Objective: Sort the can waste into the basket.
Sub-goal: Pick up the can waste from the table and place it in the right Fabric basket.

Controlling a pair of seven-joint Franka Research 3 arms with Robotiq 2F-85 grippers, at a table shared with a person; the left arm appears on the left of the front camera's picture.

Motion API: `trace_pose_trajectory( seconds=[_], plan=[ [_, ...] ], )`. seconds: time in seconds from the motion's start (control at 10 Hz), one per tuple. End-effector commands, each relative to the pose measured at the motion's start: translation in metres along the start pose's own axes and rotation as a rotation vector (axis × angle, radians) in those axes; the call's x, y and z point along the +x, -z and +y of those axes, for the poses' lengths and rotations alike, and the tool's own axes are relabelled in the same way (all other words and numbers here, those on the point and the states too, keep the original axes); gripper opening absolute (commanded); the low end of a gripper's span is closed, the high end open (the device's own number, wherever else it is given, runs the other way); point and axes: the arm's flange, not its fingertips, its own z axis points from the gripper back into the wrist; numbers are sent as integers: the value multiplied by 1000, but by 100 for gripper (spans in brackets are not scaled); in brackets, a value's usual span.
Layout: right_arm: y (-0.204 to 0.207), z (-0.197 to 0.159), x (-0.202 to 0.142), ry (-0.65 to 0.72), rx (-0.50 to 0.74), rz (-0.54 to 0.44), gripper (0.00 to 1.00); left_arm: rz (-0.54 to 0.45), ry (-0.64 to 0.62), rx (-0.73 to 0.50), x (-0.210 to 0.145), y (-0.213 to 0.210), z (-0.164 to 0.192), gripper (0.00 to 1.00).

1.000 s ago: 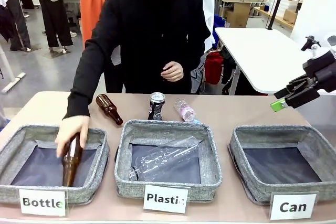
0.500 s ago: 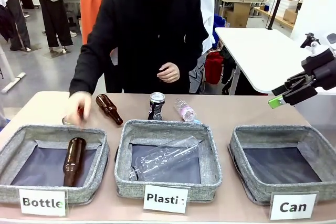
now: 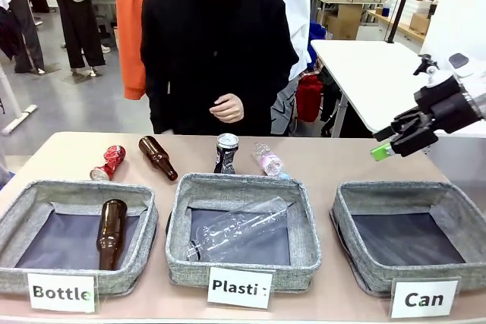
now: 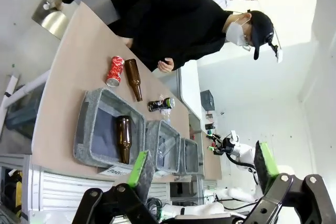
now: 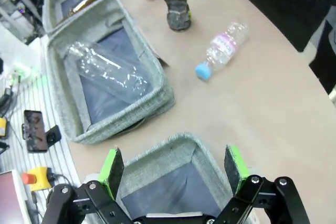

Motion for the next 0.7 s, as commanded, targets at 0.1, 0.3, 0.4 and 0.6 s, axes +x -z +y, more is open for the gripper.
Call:
trace_pose_trajectory(
  seconds=[0.1, 0.3, 0.4, 0.6],
  plan=[
    [49, -24, 42, -151, 68, -64, 100, 300, -43, -117, -16, 90, 8, 100],
    [78, -34, 61, -235, 73, -97, 100, 549, -74, -131, -50, 162, 36, 100],
    [101, -44, 71, -283, 74, -127, 100, 618, -89, -82, -65, 189, 55, 100],
    [151, -58, 84, -362, 143, -264, 100, 712, -176, 15, -80, 225, 94, 100]
  ],
)
